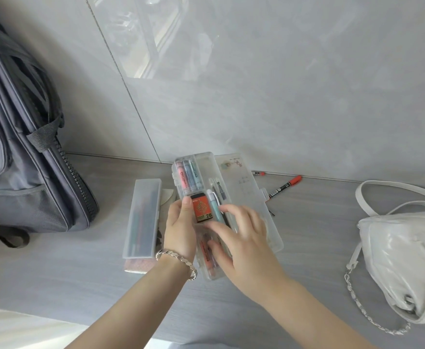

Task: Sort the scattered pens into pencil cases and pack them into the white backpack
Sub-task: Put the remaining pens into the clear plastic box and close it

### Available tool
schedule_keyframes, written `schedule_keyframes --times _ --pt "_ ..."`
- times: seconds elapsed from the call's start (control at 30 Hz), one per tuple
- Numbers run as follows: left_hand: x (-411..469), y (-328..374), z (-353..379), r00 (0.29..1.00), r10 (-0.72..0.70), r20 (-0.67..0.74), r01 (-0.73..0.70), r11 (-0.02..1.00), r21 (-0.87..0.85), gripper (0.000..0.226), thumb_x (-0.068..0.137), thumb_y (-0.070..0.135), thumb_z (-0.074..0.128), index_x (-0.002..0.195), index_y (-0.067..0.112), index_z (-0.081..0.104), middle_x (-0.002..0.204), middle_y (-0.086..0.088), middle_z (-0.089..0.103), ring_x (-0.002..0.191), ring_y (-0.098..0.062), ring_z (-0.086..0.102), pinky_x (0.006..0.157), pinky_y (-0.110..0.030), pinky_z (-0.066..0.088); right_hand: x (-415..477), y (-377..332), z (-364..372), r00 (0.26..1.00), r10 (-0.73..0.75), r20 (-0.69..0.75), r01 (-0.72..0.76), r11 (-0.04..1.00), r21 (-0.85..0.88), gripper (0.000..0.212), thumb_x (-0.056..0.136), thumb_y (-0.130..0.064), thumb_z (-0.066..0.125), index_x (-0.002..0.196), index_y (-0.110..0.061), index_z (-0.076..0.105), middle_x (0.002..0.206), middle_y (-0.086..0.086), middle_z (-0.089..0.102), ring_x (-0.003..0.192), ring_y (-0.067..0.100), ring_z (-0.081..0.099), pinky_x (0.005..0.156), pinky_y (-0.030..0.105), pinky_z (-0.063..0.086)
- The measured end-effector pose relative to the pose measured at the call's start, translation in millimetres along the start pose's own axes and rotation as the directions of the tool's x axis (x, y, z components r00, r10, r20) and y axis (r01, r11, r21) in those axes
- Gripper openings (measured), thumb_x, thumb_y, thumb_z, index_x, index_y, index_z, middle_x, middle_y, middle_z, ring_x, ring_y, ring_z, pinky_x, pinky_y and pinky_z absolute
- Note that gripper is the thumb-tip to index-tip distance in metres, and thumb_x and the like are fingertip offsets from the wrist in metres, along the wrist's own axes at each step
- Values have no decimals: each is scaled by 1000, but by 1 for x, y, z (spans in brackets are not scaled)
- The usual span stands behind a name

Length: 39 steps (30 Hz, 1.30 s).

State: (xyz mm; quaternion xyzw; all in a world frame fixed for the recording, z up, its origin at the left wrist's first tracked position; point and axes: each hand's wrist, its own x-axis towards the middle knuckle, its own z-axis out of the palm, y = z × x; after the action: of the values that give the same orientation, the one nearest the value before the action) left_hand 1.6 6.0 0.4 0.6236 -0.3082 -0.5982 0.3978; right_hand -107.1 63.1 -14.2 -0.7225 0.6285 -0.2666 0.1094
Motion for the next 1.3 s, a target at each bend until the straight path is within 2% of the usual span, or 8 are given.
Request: schedule_keyframes --times 0.27,0.43,0.53,0.67,0.9,1.0,1.17,1.3 --pt "-1 -3 0 998 50 36 -50 999 -4 23 96 35 38 89 23 57 81 -2 65 71 -19 62 64 -32 50 -5 -1 -2 994 11 106 -28 986 163 25 79 -40 46 100 -29 56 132 -8 28 129 15 21 105 31 20" --pt "2 -4 -9 998 13 65 -13 1000 6 34 96 41 33 113 23 56 108 6 63 99 -13 59 88 -32 47 -1 17 -25 973 228 -45 -198 912 360 31 83 -41 48 112 -32 53 129 -8 37 127 8 30 105 18 25" --pt "9 -5 -16 992 -83 93 84 996 1 43 94 51 32 119 27 58 115 3 66 109 -20 60 101 -45 43 7 41 -43 752 650 109 -586 582 563 18 91 -36 50 106 -26 57 113 -14 53 110 4 50 95 10 32" --pt "13 -8 -16 987 -143 78 139 989 55 47 92 56 30 116 28 58 108 1 67 100 -19 61 99 -44 44 4 55 -46 576 584 572 -722 35 691 44 97 -39 35 85 -16 71 99 8 72 96 24 65 96 40 44" --pt "0 -8 -5 950 -108 293 103 994 34 58 94 54 15 96 27 67 82 4 75 78 -10 71 66 -22 55 -5 14 -25 858 346 380 -510 477 716 24 85 -41 58 104 -56 57 126 -20 55 120 -5 47 102 17 38" --pt "-4 -10 -5 905 -84 417 64 996 62 56 86 64 35 115 22 59 110 3 70 99 -3 66 91 -20 50 -10 3 -12 870 274 410 -484 635 602 53 83 -35 64 116 -64 35 130 -28 29 113 -36 17 89 -11 18" --pt "-3 -15 -10 957 4 290 -37 994 107 19 87 23 56 105 16 57 86 6 69 65 5 68 57 -9 52 -14 4 -3 844 386 372 -533 529 660 92 70 -35 77 132 -55 12 136 -31 30 124 -10 38 101 15 37" --pt "3 -19 -14 965 29 262 -57 993 99 26 79 31 59 100 16 63 72 5 75 67 -7 70 61 -20 54 -10 14 -7 771 475 425 -607 346 715 67 81 -21 68 136 -28 31 116 -10 62 101 7 63 91 29 51"
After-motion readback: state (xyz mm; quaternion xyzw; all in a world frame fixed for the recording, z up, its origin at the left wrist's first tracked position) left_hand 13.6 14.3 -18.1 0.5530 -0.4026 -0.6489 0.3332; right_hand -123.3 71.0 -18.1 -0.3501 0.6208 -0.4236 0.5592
